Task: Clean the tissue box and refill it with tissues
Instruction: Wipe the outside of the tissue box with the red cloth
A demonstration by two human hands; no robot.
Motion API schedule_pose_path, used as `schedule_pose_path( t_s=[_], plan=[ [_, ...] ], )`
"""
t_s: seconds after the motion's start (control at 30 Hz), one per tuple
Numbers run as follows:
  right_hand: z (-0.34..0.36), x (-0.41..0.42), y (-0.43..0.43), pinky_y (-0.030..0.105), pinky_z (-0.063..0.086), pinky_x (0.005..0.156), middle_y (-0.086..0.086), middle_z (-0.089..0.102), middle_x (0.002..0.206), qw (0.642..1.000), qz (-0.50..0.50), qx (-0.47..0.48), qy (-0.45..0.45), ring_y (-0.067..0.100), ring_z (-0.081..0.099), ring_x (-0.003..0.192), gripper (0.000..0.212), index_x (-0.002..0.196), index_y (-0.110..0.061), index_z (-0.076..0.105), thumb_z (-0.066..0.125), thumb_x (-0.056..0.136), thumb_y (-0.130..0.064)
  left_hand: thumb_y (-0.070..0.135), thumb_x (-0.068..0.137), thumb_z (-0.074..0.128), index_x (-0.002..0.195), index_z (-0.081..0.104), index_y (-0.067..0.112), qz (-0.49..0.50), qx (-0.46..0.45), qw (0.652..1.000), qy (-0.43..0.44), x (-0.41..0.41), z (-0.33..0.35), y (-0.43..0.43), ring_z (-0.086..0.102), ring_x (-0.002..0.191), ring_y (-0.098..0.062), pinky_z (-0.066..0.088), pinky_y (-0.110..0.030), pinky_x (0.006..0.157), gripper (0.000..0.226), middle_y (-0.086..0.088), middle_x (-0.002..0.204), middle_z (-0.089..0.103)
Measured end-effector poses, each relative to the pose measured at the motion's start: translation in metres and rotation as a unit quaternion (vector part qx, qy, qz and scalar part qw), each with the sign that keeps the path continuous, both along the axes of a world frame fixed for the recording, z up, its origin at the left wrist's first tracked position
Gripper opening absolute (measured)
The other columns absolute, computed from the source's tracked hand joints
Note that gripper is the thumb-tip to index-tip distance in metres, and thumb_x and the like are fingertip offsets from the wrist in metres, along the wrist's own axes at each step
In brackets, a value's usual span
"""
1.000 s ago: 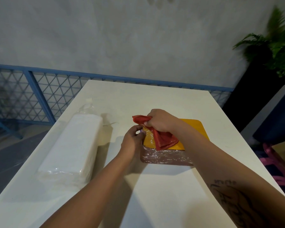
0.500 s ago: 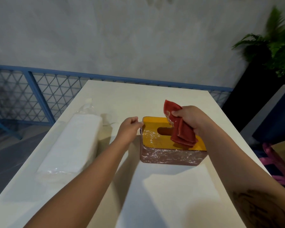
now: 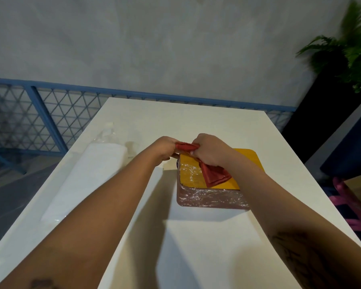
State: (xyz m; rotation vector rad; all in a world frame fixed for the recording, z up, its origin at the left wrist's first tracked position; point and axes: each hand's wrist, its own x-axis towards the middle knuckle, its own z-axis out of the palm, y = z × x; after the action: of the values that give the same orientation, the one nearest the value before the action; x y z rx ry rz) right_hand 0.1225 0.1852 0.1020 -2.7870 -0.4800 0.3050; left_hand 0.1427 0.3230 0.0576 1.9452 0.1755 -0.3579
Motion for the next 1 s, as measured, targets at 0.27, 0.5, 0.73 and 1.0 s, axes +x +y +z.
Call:
schedule_pose_path(
  t_s=[0.27, 0.5, 0.73, 1.0],
  plan=[
    [0.004, -0.014, 0.008, 0.028, 0.034, 0.080, 0.010, 0.050, 0.105, 0.996, 0.082, -0.006, 0.042, 0.027, 0.050, 0.104, 0.031, 0.122, -0.011, 0.058, 0.049, 0.093, -0.020, -0.010, 0.088, 0.043, 0.070, 0.060, 0.007, 0.004, -0.087, 0.996, -0.002, -0.001, -0.002, 0.004, 0.058, 0.034, -0.006, 0.048, -0.014, 0.039, 0.030, 0.004, 0.038, 0.060],
    [0.009, -0.028, 0.001, 0.034, 0.042, 0.079, 0.011, 0.057, 0.101, 0.991, 0.100, 0.024, 0.085, 0.029, 0.056, 0.095, 0.008, 0.089, -0.010, 0.060, 0.052, 0.089, -0.013, 0.002, 0.088, 0.058, 0.075, 0.066, 0.015, -0.013, -0.067, 0.997, -0.021, 0.000, -0.010, 0.004, 0.053, 0.075, -0.023, 0.042, -0.030, 0.073, 0.019, -0.007, 0.074, 0.062],
    [0.007, -0.036, -0.006, 0.034, 0.038, 0.074, 0.012, 0.055, 0.092, 0.986, 0.108, 0.037, 0.125, 0.023, 0.051, 0.081, 0.017, 0.093, 0.002, 0.060, 0.056, 0.086, -0.013, 0.007, 0.091, 0.057, 0.106, 0.065, -0.003, -0.007, -0.052, 0.997, -0.049, -0.004, -0.007, -0.001, 0.055, 0.062, -0.012, 0.039, -0.006, 0.044, 0.019, -0.003, 0.073, 0.059],
    [0.017, -0.038, -0.043, 0.028, 0.050, 0.063, 0.008, 0.066, 0.074, 0.916, -0.048, 0.267, 0.296, 0.020, 0.061, 0.064, 0.011, 0.085, -0.014, 0.066, 0.057, 0.086, -0.007, 0.008, 0.091, 0.059, 0.102, 0.066, -0.001, 0.007, -0.047, 0.997, -0.058, -0.002, -0.010, -0.002, 0.059, 0.053, -0.004, 0.046, -0.011, 0.061, 0.016, -0.002, 0.074, 0.061]
  ],
)
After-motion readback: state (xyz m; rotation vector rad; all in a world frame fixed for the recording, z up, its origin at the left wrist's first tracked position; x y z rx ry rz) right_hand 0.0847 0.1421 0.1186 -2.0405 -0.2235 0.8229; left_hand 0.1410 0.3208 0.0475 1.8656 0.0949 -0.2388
